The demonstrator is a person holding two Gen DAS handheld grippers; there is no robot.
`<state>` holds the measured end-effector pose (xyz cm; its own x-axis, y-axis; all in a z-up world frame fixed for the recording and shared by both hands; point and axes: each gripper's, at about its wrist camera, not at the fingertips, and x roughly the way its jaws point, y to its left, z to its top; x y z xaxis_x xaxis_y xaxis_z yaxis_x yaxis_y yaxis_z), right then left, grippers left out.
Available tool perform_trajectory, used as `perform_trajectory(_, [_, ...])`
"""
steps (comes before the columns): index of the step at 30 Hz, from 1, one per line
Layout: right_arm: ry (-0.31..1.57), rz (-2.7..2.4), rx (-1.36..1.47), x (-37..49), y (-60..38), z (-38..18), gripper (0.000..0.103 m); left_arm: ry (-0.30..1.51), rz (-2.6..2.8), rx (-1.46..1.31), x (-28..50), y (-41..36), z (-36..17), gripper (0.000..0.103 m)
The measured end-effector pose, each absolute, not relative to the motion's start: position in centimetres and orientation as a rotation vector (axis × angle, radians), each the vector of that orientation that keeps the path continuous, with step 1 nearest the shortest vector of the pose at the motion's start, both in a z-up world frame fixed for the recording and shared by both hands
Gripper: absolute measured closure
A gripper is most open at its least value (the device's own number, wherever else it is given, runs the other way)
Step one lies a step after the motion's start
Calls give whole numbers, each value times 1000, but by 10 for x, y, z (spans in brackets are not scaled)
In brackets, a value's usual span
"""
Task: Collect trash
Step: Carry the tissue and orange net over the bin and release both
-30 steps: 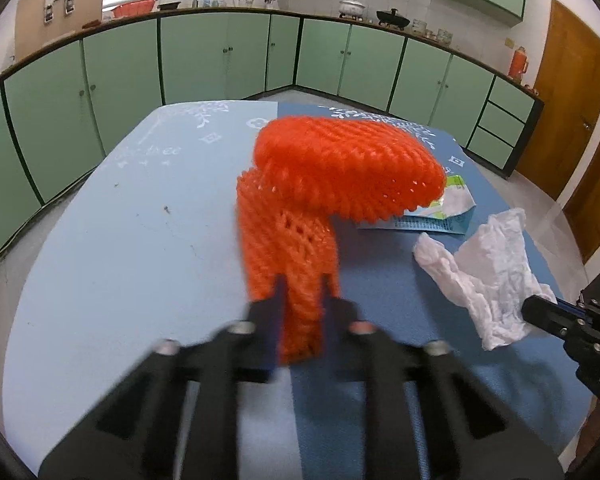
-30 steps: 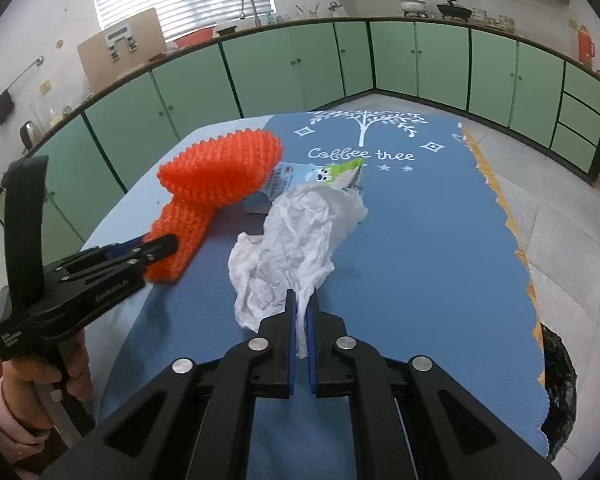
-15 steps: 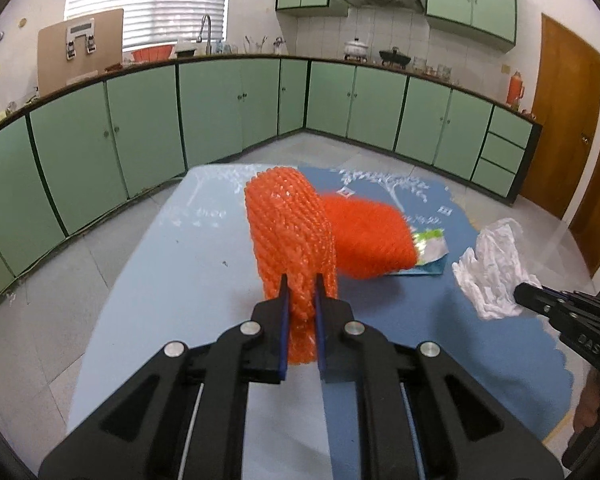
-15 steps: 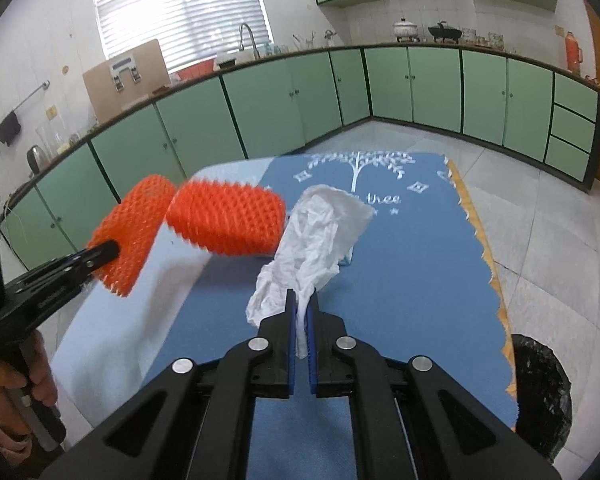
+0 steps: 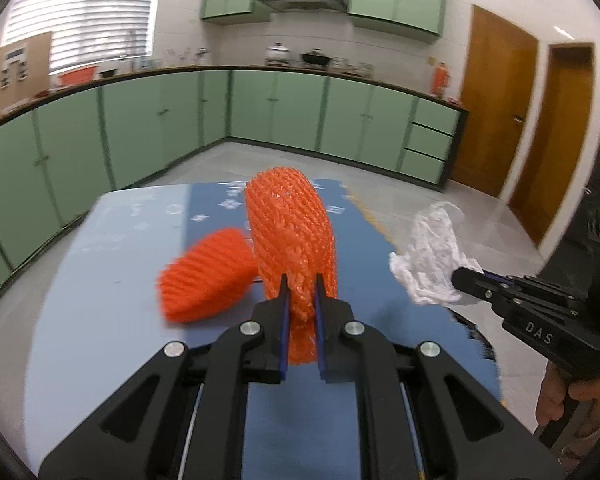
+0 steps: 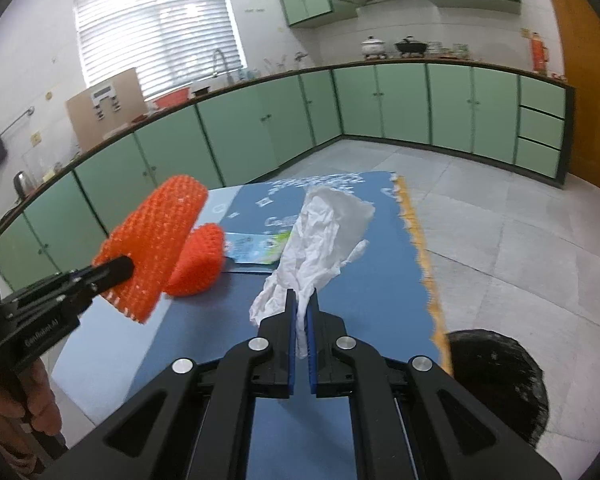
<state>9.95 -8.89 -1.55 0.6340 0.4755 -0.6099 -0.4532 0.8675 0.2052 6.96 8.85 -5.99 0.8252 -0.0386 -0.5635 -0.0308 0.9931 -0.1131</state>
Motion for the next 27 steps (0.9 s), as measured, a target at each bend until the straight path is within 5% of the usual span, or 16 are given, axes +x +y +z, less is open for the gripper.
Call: perform_trajectory(27, [768, 79, 148, 90, -284, -52, 98, 648, -428, -6, 158, -125, -116, 94])
